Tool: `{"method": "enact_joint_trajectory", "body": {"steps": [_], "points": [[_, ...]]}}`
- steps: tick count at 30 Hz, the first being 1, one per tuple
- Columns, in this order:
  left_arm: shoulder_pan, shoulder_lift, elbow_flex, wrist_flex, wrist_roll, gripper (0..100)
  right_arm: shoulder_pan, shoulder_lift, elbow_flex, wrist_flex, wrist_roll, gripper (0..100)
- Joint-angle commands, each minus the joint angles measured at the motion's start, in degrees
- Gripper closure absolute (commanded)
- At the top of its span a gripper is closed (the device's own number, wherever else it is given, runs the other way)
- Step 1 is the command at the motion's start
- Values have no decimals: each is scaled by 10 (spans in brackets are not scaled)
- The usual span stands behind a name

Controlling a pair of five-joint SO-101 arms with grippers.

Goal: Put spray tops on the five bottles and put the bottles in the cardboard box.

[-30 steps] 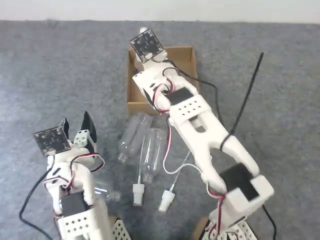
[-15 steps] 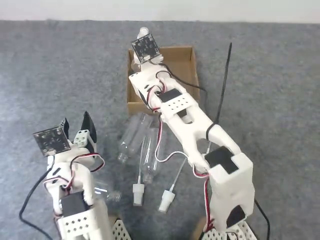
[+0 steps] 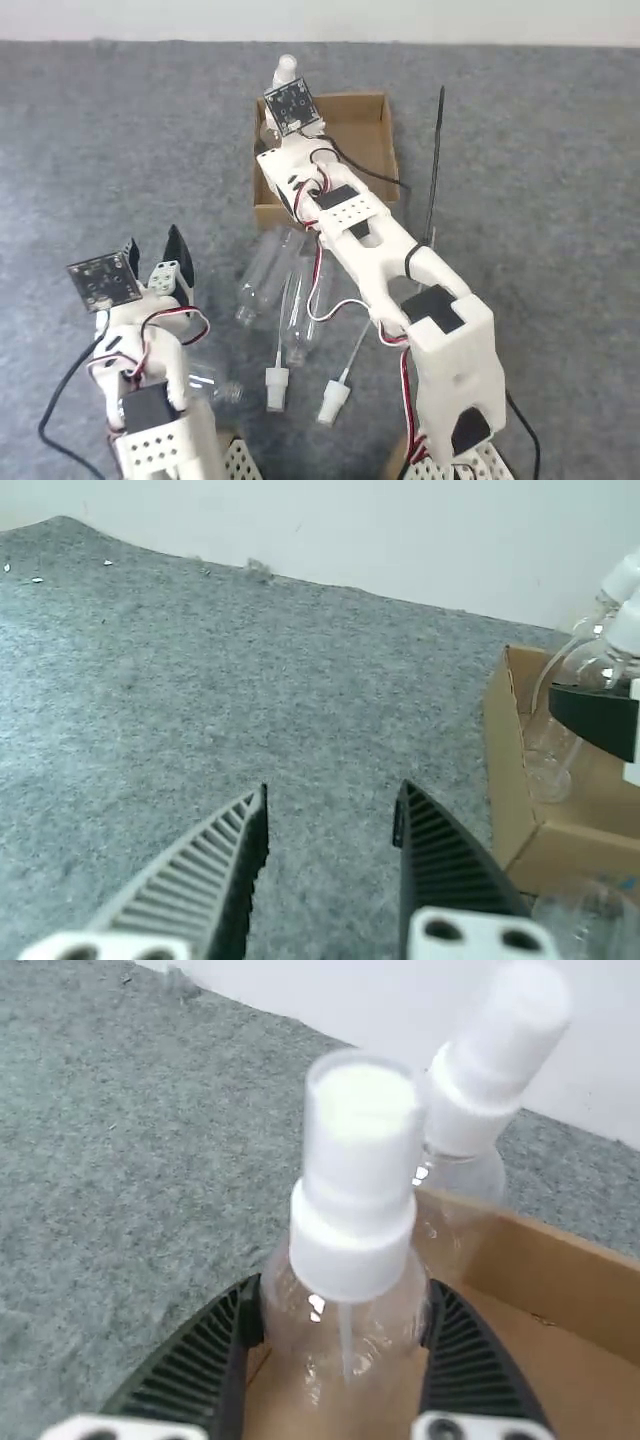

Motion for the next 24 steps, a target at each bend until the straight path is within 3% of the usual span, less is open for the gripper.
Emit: {"method": "enact_joint_trajectory", "body": {"steps": [1, 16, 24], "points": [[1, -10, -7, 4, 2, 806, -1, -2, -39, -25, -4, 872], [1, -10, -7, 4, 2, 806, 0, 11, -37, -37, -4, 863], [1, -10, -7, 4, 2, 806, -3, 7, -39, -5, -4, 767]]}}
